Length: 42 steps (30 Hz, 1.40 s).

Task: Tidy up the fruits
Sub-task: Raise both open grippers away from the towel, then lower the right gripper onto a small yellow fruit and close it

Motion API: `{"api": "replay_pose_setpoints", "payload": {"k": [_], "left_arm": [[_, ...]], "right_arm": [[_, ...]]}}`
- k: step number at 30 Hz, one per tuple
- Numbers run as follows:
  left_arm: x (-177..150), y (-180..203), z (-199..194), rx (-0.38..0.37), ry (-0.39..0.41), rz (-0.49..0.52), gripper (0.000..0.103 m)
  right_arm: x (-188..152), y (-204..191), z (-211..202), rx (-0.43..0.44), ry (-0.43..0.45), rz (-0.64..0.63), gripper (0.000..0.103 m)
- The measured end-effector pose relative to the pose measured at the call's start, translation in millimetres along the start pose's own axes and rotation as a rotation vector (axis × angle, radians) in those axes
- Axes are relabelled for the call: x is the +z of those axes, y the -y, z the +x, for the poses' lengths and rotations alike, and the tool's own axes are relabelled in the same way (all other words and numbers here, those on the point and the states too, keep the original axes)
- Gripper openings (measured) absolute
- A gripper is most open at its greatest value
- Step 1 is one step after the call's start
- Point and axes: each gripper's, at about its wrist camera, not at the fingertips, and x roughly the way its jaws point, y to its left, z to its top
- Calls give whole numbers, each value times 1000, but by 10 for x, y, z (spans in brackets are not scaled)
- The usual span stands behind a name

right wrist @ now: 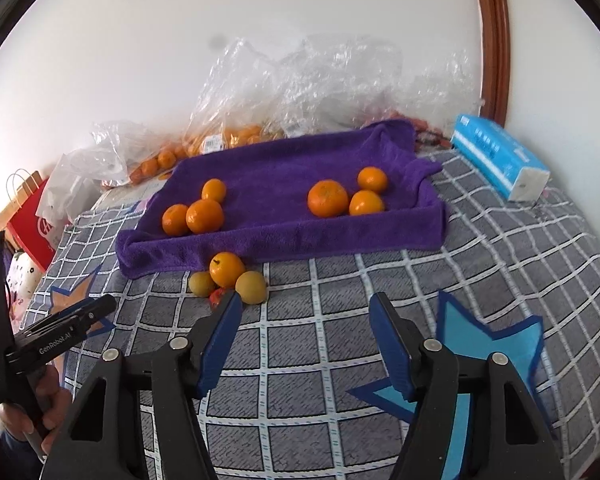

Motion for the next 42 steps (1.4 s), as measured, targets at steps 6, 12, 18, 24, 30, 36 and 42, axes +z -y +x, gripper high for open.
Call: {"api": "replay_pose_setpoints", "payload": {"k": [6,12,18,24,30,36,42], "left_arm": [[13,-69,8,-22,-1,-42,43],[8,-16,7,-28,1,-18,43],[10,0,0,-31,8,-10,43],[17,-21,22,-38,-1,-23,43],[6,-11,28,-38,-4,-19,43],[6,0,35,-38,-6,-14,43],[1,11,25,-37,-1,-6,43]], "right_arm": [[26,-197,191,27,-21,-39,46],[100,-284,472,57,-64,-34,30],[183,-234,661,109,-106,13,27],[180,-160,734,175,-127,72,25],[152,-21,596,130,-94,91,25],[30,140,397,5,-83,22,25],[-88,174,487,-30,-102,-7,30]]}}
